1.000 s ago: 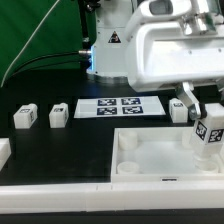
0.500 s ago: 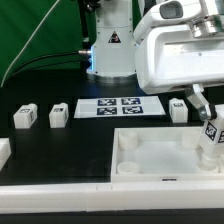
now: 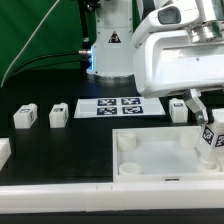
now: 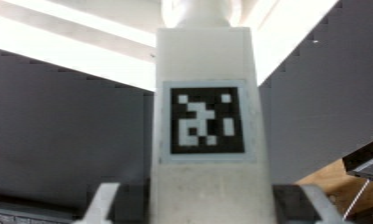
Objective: Assemble one leg
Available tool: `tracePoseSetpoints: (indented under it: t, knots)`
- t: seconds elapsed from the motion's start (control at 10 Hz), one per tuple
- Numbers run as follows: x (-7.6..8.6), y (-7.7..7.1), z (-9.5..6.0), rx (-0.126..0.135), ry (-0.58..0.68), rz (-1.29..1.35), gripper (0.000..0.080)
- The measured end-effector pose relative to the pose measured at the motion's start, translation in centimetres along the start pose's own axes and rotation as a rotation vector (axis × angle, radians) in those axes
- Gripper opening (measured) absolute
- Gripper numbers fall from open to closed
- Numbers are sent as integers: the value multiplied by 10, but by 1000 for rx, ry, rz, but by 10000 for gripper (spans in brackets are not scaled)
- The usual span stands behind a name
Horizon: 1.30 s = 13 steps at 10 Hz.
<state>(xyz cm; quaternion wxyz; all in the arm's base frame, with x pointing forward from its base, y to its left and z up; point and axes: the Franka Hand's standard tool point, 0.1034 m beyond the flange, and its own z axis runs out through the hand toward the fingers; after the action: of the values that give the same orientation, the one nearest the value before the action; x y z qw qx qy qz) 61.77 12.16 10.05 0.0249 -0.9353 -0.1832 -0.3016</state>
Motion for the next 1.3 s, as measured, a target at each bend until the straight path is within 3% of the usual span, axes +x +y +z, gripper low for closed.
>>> tracePoseSetpoints:
  t: [1.0, 1.2, 1.3]
  knots:
    - [-12, 6, 3, -9, 0, 3, 294]
    - [-12, 6, 4, -9, -3, 3, 542]
    - [-13, 6, 4, -8, -4, 3, 542]
